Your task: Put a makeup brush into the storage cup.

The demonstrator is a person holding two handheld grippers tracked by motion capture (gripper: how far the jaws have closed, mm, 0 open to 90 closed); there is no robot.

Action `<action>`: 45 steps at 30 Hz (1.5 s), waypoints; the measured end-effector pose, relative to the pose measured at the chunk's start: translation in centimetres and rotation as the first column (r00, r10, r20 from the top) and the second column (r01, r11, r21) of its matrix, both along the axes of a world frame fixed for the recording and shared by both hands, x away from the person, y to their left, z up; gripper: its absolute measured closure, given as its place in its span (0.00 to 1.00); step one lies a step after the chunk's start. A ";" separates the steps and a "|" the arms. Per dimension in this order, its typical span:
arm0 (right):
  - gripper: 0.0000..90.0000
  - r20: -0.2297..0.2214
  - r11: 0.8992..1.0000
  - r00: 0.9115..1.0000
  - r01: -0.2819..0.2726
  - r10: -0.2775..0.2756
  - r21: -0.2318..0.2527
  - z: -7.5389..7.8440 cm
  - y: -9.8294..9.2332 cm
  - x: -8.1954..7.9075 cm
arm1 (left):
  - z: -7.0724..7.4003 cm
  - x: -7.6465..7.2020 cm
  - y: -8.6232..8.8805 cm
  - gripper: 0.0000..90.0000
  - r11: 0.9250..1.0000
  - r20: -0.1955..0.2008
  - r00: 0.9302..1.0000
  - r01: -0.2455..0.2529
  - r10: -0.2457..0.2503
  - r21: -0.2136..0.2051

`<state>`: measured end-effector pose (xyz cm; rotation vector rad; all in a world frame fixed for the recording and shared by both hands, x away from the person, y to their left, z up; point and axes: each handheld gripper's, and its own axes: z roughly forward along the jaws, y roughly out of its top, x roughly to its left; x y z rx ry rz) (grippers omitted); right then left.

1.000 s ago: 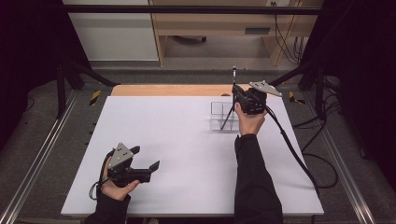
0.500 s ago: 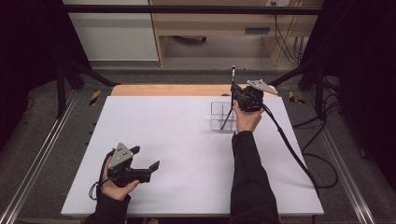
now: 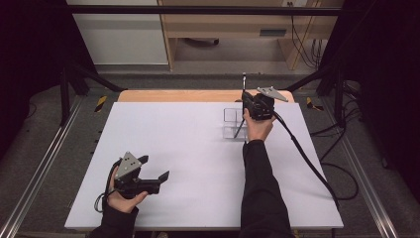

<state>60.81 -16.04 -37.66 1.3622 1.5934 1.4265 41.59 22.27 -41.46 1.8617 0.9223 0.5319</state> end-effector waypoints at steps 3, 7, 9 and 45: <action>0.94 0.000 1.000 1.000 -0.001 0.001 -0.005 -0.2 0.1 0.0 | 0.0 0.0 0.0 0.09 1.000 -0.001 1.000 -0.001 0.001 -0.001; 0.94 -0.008 1.000 1.000 -0.002 0.002 0.003 -0.6 0.2 0.0 | 0.0 0.0 -0.1 0.09 1.000 -0.001 1.000 0.001 -0.001 0.000; 0.94 -0.011 1.000 1.000 -0.005 0.005 -0.005 -0.9 0.3 0.0 | 0.0 0.0 -0.1 0.09 1.000 -0.001 1.000 0.000 0.000 -0.001; 0.93 -0.115 0.999 0.993 -0.031 0.026 -0.040 -4.3 0.2 -1.0 | -0.1 0.0 -0.3 0.09 1.000 -0.003 1.000 0.007 -0.007 0.008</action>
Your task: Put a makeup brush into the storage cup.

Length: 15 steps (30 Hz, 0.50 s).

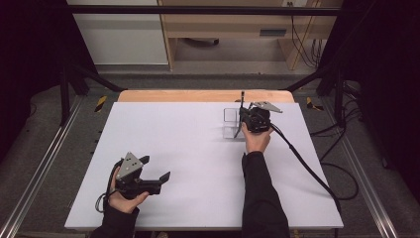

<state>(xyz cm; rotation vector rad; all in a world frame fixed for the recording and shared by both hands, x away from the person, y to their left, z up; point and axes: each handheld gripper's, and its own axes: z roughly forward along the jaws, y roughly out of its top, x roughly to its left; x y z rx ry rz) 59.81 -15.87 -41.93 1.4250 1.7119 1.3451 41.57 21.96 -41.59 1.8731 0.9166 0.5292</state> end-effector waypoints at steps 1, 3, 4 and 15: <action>0.93 -0.005 1.000 1.000 -0.004 0.004 0.001 0.0 0.0 -0.1 | 0.0 0.0 0.0 0.09 1.000 -0.001 1.000 0.000 0.000 0.000; 0.93 -0.018 1.000 1.000 -0.018 0.018 0.000 -0.1 -0.1 -0.3 | 0.0 0.0 -0.1 0.09 1.000 -0.001 1.000 0.001 -0.001 -0.001; 0.93 -0.024 1.000 0.999 -0.023 0.023 -0.005 -0.1 -0.1 -0.4 | 0.0 0.0 -0.1 0.09 1.000 -0.001 1.000 0.001 -0.001 0.001; 0.83 0.007 0.996 0.997 -0.080 0.081 -0.044 1.3 -0.6 -2.9 | -0.1 0.0 -0.1 0.09 1.000 -0.001 1.000 0.001 -0.001 0.004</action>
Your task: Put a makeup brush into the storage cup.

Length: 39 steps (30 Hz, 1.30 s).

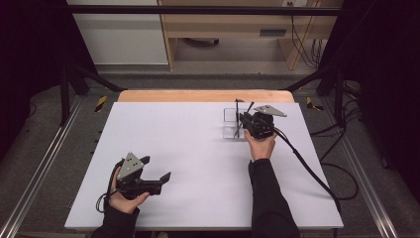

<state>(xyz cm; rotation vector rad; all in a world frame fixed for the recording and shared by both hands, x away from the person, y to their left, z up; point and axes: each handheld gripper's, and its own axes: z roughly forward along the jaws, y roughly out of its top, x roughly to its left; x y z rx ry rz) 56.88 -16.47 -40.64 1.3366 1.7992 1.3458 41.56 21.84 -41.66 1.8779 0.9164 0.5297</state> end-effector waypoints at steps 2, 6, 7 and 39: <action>0.77 0.007 1.000 1.000 -0.023 0.023 0.010 0.4 -0.3 -0.7 | 0.0 0.0 0.0 0.09 1.000 -0.002 1.000 -0.002 0.002 -0.002; 0.66 0.006 0.995 0.995 -0.096 0.096 0.002 0.8 -0.8 -2.6 | -0.1 0.1 0.1 0.09 1.000 -0.004 1.000 -0.004 0.004 -0.002; 0.66 0.006 0.995 0.995 -0.096 0.096 0.002 0.8 -0.8 -2.6 | -0.1 0.1 0.1 0.09 1.000 -0.003 1.000 -0.005 0.005 -0.002; 0.12 0.019 0.965 0.966 -0.257 0.258 -0.052 -0.5 -3.1 -11.1 | -0.7 0.5 0.6 0.08 0.999 -0.022 0.999 -0.035 0.035 0.006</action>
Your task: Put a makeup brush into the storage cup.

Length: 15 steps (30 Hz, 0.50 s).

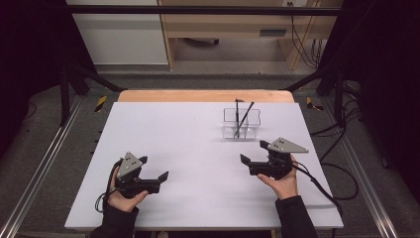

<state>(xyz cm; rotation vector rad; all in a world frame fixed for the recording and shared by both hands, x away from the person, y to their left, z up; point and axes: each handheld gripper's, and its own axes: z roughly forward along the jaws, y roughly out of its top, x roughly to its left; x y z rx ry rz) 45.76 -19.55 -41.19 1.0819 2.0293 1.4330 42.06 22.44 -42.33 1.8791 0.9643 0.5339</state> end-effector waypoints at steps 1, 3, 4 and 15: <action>0.12 -0.003 1.000 1.000 0.000 0.000 0.001 -0.1 -0.2 -0.2 | 0.0 0.0 0.0 0.08 1.000 0.000 1.000 0.000 0.000 0.001; 0.11 -0.007 1.000 1.000 0.006 -0.006 0.001 -0.3 -0.5 -0.5 | 0.0 0.0 0.0 0.08 1.000 -0.001 1.000 0.000 0.000 0.002; 0.11 -0.010 1.000 1.000 0.011 -0.011 -0.003 -0.4 -0.7 -0.7 | -0.1 0.0 0.0 0.08 1.000 -0.001 1.000 -0.001 0.001 0.003; 0.09 -0.027 1.000 0.999 0.030 -0.030 -0.001 -1.5 -2.5 -2.3 | -0.2 0.0 0.0 0.08 1.000 -0.004 1.000 -0.005 0.005 0.007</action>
